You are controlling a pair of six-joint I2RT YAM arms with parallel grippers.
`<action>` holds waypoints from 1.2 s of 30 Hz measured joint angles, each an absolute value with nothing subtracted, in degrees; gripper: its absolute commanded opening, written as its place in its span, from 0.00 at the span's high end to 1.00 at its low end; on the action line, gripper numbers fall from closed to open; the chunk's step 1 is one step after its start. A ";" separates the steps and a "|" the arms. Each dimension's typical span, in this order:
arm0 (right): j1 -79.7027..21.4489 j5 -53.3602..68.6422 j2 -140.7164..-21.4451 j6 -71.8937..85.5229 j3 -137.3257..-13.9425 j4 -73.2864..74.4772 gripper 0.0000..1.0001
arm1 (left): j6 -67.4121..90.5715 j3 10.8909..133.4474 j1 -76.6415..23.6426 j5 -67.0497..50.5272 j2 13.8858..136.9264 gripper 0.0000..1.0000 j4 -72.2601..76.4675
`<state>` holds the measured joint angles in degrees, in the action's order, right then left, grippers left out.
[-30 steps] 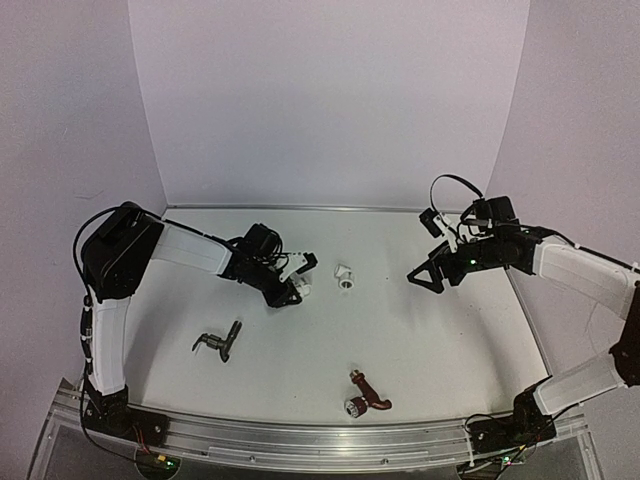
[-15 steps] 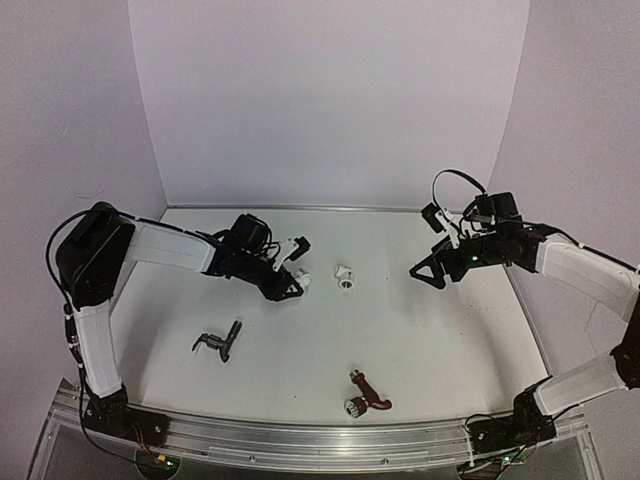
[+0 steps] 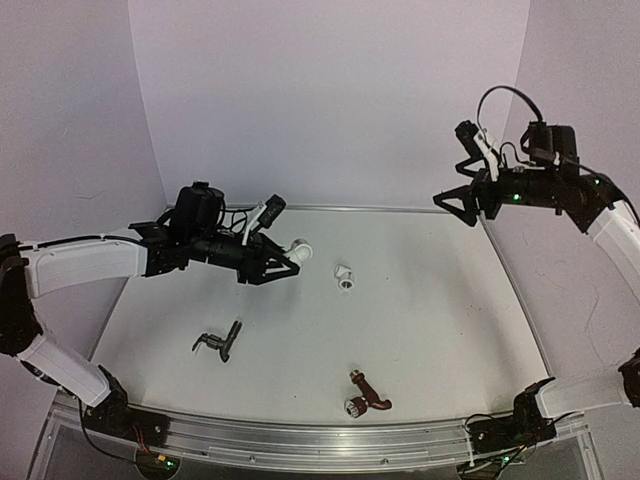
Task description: Install the water faucets
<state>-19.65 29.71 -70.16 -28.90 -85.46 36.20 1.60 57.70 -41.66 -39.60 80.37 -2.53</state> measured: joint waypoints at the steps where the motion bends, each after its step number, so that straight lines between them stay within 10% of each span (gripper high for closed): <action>1: -19.67 30.08 -71.70 -28.53 -88.49 37.78 0.02 | 1.20 57.17 -42.44 -38.14 79.12 0.72 -2.63; 26: -28.31 62.32 -90.36 -8.21 -81.33 42.81 0.02 | -28.45 57.69 -61.75 2.02 87.19 0.73 7.10; 36: -31.82 62.15 -90.19 2.37 -71.89 26.60 0.23 | -30.76 57.87 -64.87 4.63 91.08 0.72 11.50</action>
